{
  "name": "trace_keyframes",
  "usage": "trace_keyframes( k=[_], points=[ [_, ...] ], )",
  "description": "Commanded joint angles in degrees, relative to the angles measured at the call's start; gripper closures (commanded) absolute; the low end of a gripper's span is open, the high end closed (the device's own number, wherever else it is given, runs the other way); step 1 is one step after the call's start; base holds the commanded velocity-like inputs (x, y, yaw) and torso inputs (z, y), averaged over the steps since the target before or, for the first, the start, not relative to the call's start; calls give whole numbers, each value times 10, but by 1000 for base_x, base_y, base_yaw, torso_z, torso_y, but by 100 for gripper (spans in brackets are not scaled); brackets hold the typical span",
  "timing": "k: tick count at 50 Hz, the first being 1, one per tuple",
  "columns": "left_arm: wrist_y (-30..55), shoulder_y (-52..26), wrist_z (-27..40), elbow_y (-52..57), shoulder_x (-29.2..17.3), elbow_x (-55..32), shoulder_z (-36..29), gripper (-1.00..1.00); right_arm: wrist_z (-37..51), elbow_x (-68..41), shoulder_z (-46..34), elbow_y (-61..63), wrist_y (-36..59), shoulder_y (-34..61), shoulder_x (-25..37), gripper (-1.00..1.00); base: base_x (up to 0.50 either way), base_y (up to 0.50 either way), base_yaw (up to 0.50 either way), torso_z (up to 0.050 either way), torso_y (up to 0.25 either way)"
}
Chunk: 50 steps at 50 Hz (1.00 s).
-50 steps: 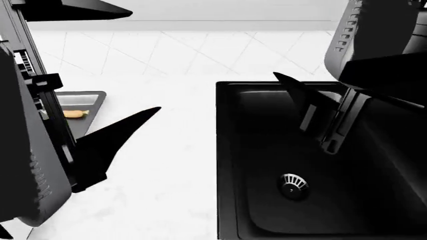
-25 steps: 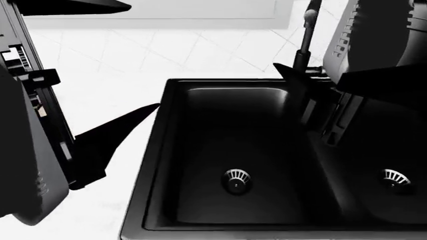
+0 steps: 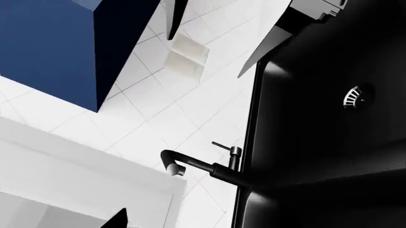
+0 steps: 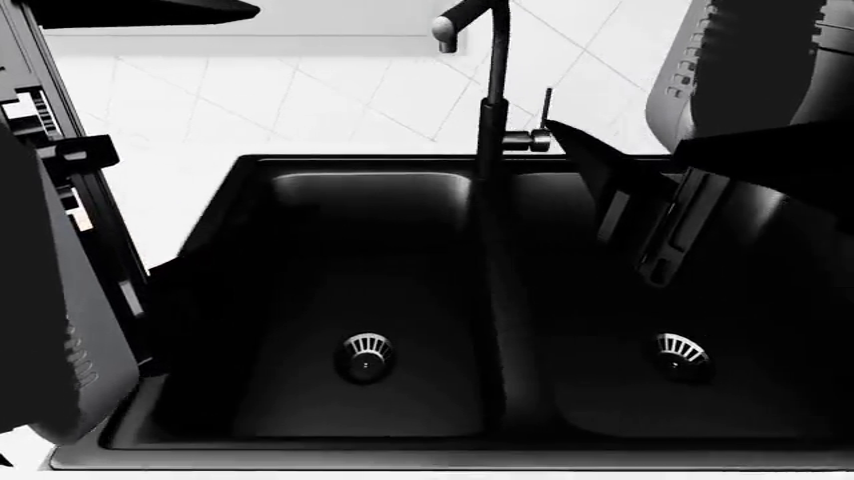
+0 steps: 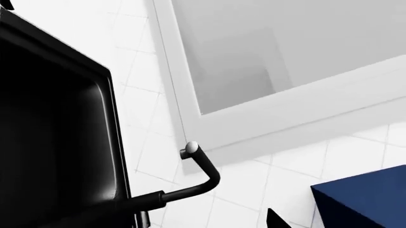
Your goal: Place the two vegetables and bowl onto the tray for setting up a vegetable dip station.
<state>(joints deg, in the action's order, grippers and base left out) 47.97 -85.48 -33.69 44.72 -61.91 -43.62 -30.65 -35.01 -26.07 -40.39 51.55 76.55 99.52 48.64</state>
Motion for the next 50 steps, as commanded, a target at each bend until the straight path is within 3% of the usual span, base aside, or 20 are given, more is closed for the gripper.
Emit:
trace_keyframes(
  k=[1,50],
  points=[
    [-2,1,1,0,-1,1,0,-100,3,-5,4,0,3,0,-2,-100,1,-500,0,0,0],
    [-5,-3,0,-3,3,7,-5,-100,18,-13,3,-6,-18,-15,4,-100,0,-500,0,0,0]
  ],
)
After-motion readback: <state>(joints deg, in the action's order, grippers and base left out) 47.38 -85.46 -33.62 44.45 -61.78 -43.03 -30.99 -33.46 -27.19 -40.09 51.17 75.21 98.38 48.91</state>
